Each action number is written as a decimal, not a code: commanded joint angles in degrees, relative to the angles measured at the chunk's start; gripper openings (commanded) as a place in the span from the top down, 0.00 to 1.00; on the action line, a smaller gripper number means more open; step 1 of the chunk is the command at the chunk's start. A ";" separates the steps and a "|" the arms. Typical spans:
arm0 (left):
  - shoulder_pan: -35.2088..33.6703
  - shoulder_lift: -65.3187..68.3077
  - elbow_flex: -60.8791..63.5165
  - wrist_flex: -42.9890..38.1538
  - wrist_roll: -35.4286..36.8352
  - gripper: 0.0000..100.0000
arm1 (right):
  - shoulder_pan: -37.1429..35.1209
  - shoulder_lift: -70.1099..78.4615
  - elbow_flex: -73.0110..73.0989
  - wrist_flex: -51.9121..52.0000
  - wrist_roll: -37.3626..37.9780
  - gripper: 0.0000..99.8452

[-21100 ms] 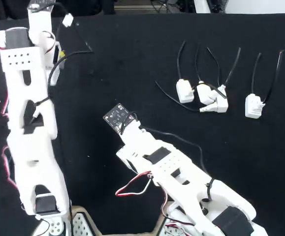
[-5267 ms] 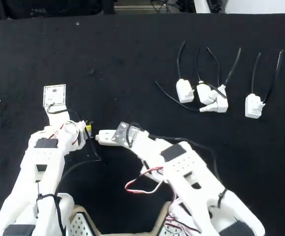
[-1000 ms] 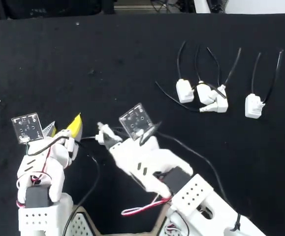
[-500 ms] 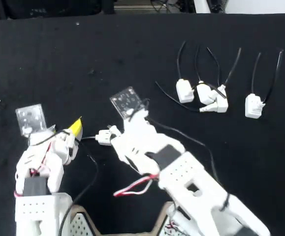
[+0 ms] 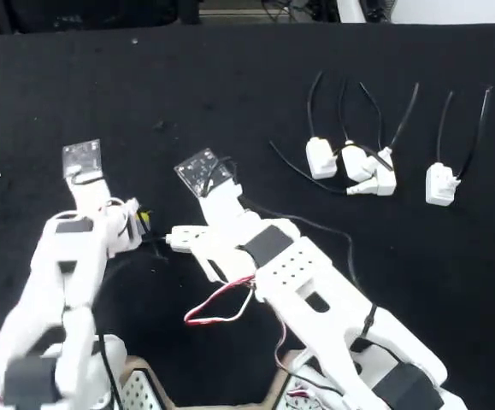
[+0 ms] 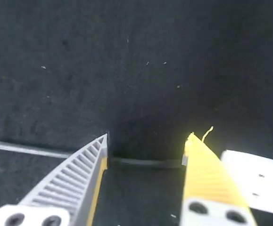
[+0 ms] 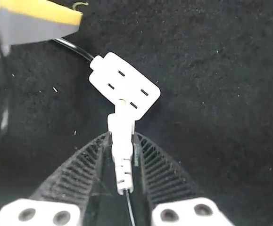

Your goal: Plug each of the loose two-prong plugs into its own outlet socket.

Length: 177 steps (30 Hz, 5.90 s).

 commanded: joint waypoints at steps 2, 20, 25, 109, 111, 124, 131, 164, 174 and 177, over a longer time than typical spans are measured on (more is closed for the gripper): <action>-0.57 11.34 -9.45 -0.62 -0.09 0.74 | 0.62 0.13 -0.57 0.44 0.97 0.99; -0.31 11.60 -13.14 16.44 -0.44 0.74 | 0.70 8.22 -4.62 1.58 1.05 0.99; -0.22 7.56 -11.30 17.14 -0.09 0.74 | 1.05 8.57 -9.36 7.47 2.20 0.99; -4.97 -20.66 12.62 6.15 -7.91 0.74 | 1.67 57.63 -76.35 47.82 1.76 0.99; -4.97 -20.66 12.62 6.15 -7.91 0.74 | 1.67 59.47 -77.49 48.09 1.76 0.99; -4.97 -20.66 12.62 6.15 -7.82 0.74 | 5.19 54.64 -71.43 48.44 -0.35 0.99; -4.97 -20.66 12.62 6.07 -7.82 0.74 | 5.01 53.23 -69.93 48.35 -0.35 0.99; -5.05 -20.75 12.35 6.15 -7.82 0.74 | 3.52 59.12 -73.01 48.26 -4.04 0.99; -5.05 -20.75 12.35 6.15 -7.82 0.74 | 3.52 59.21 -72.66 48.26 -6.86 0.99; -5.05 -20.75 12.35 6.15 -7.82 0.74 | 3.52 60.53 -73.36 48.26 -6.86 0.99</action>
